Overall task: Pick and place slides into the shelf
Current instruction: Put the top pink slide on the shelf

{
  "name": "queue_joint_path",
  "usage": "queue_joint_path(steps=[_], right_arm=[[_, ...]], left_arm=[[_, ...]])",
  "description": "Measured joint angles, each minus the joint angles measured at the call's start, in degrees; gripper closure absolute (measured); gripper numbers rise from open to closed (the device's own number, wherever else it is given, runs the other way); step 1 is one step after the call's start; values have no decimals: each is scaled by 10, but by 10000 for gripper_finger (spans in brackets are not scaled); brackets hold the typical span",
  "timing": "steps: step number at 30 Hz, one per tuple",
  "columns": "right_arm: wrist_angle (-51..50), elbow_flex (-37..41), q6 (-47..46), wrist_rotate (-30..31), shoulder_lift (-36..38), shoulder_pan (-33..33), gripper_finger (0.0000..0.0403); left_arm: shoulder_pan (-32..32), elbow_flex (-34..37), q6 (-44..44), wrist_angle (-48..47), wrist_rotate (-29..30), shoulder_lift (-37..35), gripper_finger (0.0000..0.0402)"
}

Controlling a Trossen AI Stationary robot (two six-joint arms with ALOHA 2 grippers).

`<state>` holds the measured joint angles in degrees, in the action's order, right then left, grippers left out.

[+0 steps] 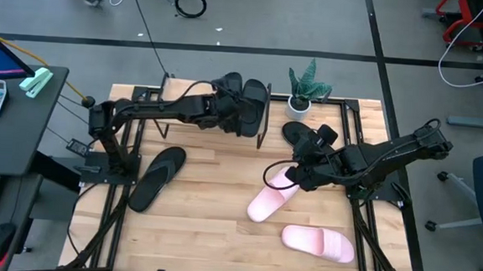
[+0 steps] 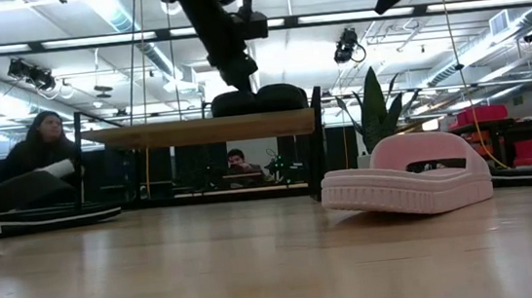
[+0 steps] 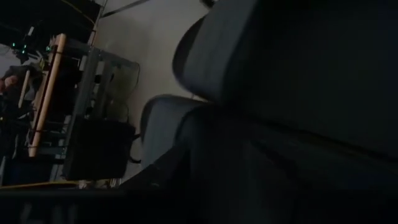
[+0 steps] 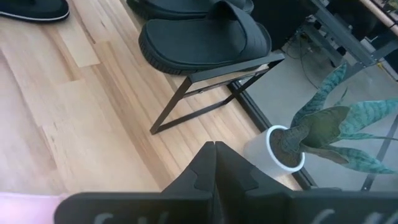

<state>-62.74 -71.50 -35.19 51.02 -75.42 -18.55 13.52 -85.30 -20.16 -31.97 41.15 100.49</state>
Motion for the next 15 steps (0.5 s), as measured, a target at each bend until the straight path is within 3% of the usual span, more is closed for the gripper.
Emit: queue_joint_path(steps=[8,12,15], right_arm=[[0,0,-27,-7,0,0,391],[0,0,-34,-35,0,-3,391],[1,11,-62,-69,0,-19,390]], left_arm=[[-68,-9,-27,3,129,-15,194],[-125,-39,58,-3,118,-28,193],[-177,-72,110,-19,49,-29,203]])
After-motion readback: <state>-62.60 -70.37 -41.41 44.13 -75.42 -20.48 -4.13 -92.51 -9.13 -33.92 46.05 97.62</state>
